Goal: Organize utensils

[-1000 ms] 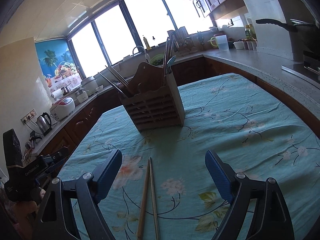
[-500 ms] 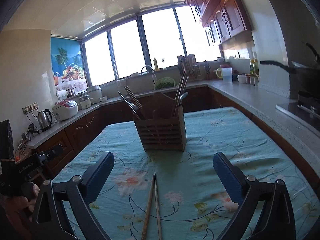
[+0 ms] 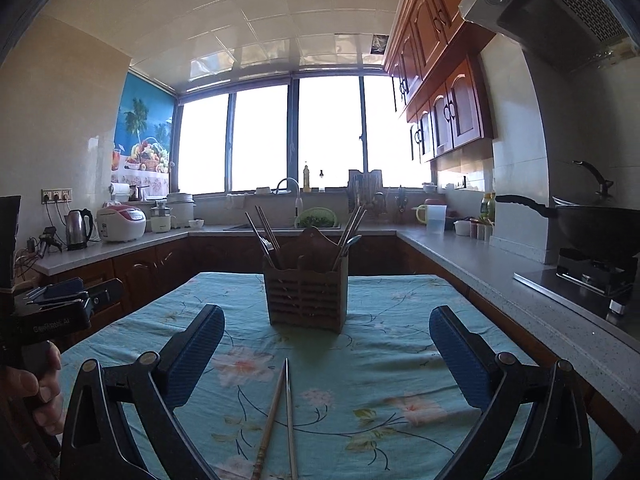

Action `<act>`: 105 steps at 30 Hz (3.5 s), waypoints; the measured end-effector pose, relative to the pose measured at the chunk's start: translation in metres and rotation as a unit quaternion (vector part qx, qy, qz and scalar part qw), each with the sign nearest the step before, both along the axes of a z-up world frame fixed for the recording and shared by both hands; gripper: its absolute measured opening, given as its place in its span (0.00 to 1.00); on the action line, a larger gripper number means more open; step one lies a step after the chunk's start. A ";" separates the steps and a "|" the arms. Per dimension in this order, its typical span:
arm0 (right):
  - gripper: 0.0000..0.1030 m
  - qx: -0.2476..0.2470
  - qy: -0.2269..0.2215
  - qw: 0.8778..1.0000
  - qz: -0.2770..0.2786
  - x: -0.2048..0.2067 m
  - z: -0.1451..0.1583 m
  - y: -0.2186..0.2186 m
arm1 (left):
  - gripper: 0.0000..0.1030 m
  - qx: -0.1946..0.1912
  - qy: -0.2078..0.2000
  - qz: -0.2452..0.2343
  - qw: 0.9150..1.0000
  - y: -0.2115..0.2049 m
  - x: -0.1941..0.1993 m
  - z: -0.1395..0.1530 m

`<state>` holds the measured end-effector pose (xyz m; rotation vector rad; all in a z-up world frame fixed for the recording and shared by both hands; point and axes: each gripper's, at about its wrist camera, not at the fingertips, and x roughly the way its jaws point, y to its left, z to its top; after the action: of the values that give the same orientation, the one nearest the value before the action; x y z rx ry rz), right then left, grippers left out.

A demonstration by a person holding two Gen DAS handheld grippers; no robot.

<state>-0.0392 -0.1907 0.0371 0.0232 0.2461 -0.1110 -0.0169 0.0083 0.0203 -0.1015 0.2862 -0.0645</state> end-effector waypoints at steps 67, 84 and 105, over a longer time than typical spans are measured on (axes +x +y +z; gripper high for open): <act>1.00 0.037 0.042 0.998 -0.013 -0.012 -0.039 -0.013 | 0.99 0.055 0.010 0.022 0.998 -0.012 -0.011 -0.024; 1.00 0.038 0.041 0.998 -0.012 -0.012 -0.038 -0.012 | 0.99 0.052 0.014 0.025 0.998 -0.012 -0.009 -0.025; 1.00 0.039 0.038 0.998 -0.012 -0.011 -0.036 -0.008 | 0.99 0.056 0.012 0.028 0.998 -0.017 -0.012 -0.024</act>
<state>-0.0504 -0.1990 0.0007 0.1000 0.3262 -0.1256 -0.0287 -0.0089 -0.0036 0.0007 0.3111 0.0087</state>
